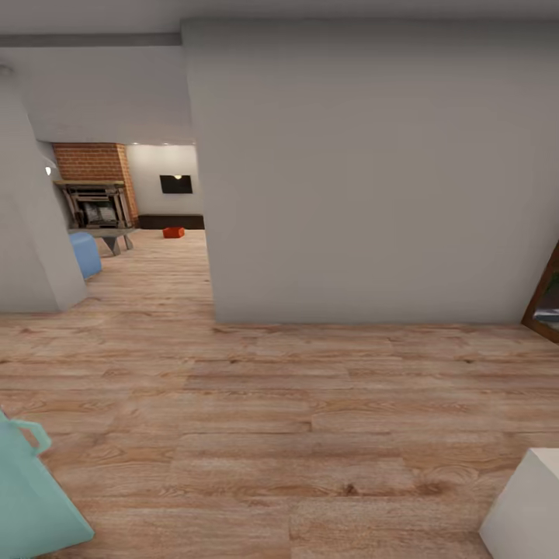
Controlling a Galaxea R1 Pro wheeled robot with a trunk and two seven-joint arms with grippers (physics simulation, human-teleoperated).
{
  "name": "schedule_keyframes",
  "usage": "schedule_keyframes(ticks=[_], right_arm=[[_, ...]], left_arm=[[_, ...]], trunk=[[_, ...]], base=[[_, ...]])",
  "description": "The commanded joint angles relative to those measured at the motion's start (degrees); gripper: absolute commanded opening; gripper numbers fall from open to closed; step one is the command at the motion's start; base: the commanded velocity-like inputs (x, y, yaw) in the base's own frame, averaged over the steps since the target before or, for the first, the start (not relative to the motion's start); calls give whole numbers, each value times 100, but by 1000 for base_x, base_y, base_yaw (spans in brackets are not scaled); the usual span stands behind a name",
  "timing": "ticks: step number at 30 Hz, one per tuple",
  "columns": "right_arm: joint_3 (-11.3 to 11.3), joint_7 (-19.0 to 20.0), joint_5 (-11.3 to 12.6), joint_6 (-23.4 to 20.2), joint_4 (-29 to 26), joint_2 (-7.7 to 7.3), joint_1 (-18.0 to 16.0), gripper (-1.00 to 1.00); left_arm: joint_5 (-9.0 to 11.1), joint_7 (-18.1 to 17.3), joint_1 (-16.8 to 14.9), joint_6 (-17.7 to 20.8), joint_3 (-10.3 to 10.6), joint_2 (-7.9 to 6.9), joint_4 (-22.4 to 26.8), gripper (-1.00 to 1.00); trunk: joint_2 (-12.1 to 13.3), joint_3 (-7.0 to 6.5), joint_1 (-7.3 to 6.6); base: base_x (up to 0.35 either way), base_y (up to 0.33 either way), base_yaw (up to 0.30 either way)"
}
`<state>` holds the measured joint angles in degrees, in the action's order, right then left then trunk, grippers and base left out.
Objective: Move the two storage containers from the living room to the garage. In the garage, place one container on the floor and stack the other container on top of it (either order is fine).
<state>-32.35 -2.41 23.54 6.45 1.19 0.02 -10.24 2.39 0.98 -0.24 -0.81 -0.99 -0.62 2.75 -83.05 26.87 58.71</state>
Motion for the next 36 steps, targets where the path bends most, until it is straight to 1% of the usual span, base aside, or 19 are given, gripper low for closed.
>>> schedule_keyframes(ticks=[1,12,15,36], right_arm=[[-46,-4,46,26,13,4,-4,100],[-47,-14,52,46,13,-2,-4,100],[-49,-20,86,50,13,-3,-4,100],[-68,-23,47,70,13,-5,-5,100]], left_arm=[[25,7,-2,-8,-6,1,-1,100],[25,7,-2,-10,-6,1,-3,100],[25,7,-2,-8,-7,1,-1,100],[25,7,-2,-11,-15,1,-3,100]], trunk=[[-3,5,2],[-3,5,2],[-3,5,2],[-3,5,2]], base=[[235,0,265],[235,0,275],[235,0,166],[232,0,8]])
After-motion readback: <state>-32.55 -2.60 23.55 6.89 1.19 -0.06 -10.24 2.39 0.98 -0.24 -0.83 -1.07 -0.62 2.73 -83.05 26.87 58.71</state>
